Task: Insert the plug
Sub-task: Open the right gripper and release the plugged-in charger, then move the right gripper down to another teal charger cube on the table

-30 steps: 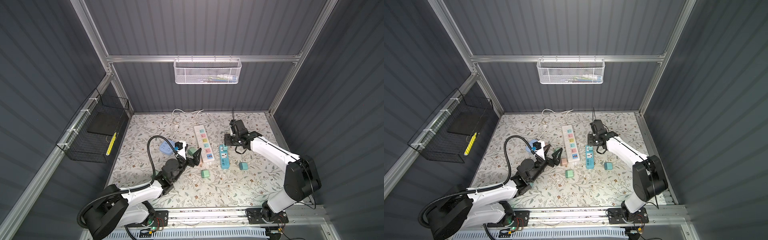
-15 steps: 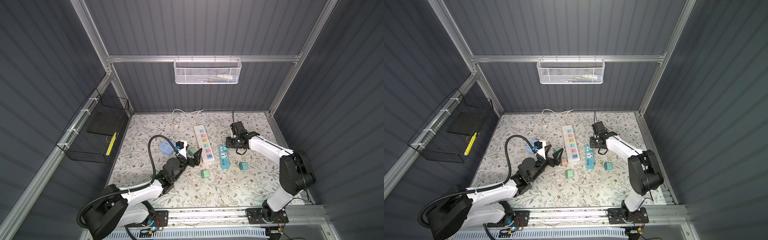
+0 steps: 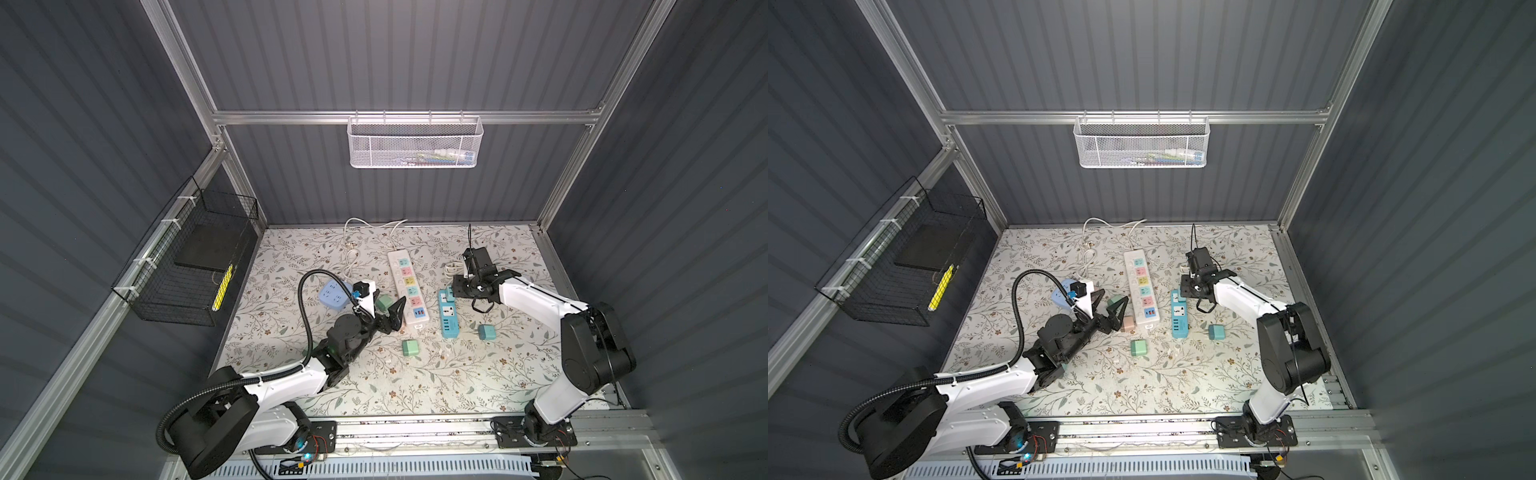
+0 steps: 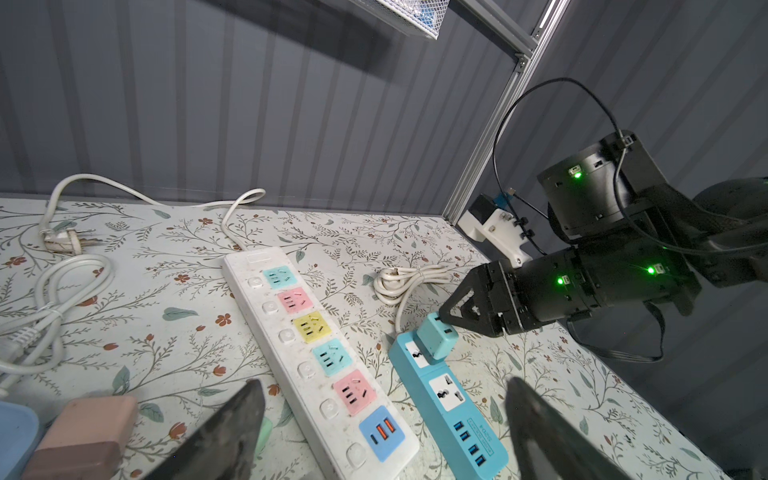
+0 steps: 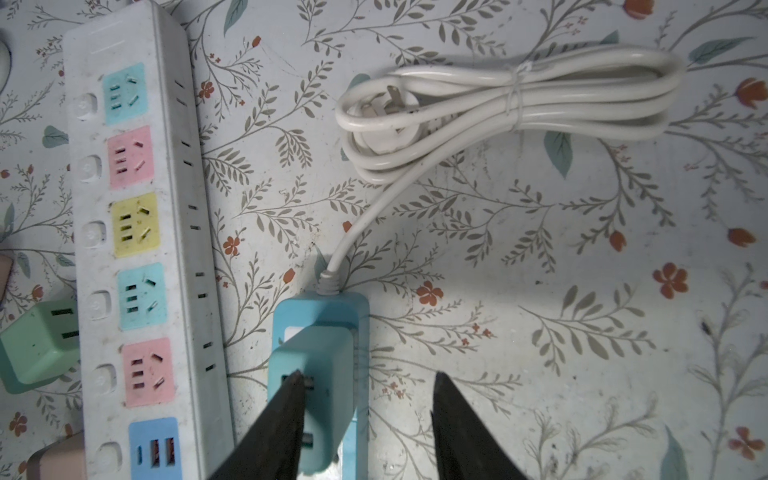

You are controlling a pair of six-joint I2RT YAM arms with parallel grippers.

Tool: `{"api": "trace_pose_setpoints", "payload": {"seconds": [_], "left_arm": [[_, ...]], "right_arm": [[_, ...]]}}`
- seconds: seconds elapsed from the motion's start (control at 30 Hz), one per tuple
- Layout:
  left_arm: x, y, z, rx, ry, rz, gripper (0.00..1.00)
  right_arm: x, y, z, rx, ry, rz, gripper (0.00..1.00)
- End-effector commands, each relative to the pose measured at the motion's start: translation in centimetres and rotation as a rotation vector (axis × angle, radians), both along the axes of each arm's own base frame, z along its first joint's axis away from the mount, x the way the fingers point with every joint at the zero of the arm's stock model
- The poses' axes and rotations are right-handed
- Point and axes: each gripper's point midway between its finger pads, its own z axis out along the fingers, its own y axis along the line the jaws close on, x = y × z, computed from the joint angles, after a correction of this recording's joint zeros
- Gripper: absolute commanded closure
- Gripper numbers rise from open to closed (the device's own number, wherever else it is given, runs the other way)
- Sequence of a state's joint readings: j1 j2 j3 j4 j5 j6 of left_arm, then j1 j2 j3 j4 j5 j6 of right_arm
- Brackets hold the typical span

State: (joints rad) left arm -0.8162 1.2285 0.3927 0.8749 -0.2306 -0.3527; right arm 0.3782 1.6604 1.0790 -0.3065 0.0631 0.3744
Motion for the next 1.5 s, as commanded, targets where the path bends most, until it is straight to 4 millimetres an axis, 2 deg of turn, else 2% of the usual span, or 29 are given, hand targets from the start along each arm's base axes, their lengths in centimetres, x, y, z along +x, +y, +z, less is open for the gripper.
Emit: {"api": "trace_pose_setpoints", "payload": {"seconds": [0.0, 0.1, 0.17, 0.27, 0.4, 0.57, 0.7, 0.83, 0.97, 1.33, 1.47], "left_arm": [[0.4, -0.4, 1.5, -0.035, -0.009, -0.007, 0.10], [0.6, -0.7, 1.1, -0.008, 0.023, -0.010, 0.10], [0.7, -0.9, 0.8, 0.015, 0.053, -0.014, 0.10], [0.6, -1.0, 0.5, 0.022, 0.080, -0.017, 0.10], [0.5, -0.7, 0.3, 0.017, 0.096, -0.013, 0.10], [0.1, -0.8, 0.0, 0.035, 0.122, -0.031, 0.10], [-0.2, -1.1, -0.2, 0.050, 0.141, -0.053, 0.10], [-0.4, -1.3, -0.6, 0.043, 0.158, -0.065, 0.10], [-0.4, -1.3, -0.6, 0.049, 0.167, -0.067, 0.11], [-0.4, -1.4, -0.7, 0.054, 0.181, -0.073, 0.11], [-0.4, -1.5, -0.5, 0.055, 0.177, -0.075, 0.11]], "right_arm": [[-2.7, -1.1, -1.9, -0.037, 0.114, -0.001, 0.48], [-2.4, -1.1, 1.3, -0.017, 0.049, -0.002, 0.44], [-2.5, -1.8, 3.5, -0.022, -0.001, -0.034, 0.40], [-3.5, -3.7, 4.8, -0.034, -0.030, -0.123, 0.37], [-6.6, -5.5, 3.2, -0.019, 0.032, -0.179, 0.38], [-11.0, -7.2, -0.4, 0.030, 0.162, -0.234, 0.42], [-12.7, -8.5, -2.6, 0.063, 0.198, -0.282, 0.37], [-13.1, -8.2, -4.4, 0.109, 0.240, -0.269, 0.36], [-12.9, -7.3, -5.3, 0.130, 0.271, -0.229, 0.37], [-12.5, -7.7, -6.0, 0.090, 0.315, -0.237, 0.47], [-12.5, -7.5, -5.7, 0.104, 0.309, -0.241, 0.44]]}}
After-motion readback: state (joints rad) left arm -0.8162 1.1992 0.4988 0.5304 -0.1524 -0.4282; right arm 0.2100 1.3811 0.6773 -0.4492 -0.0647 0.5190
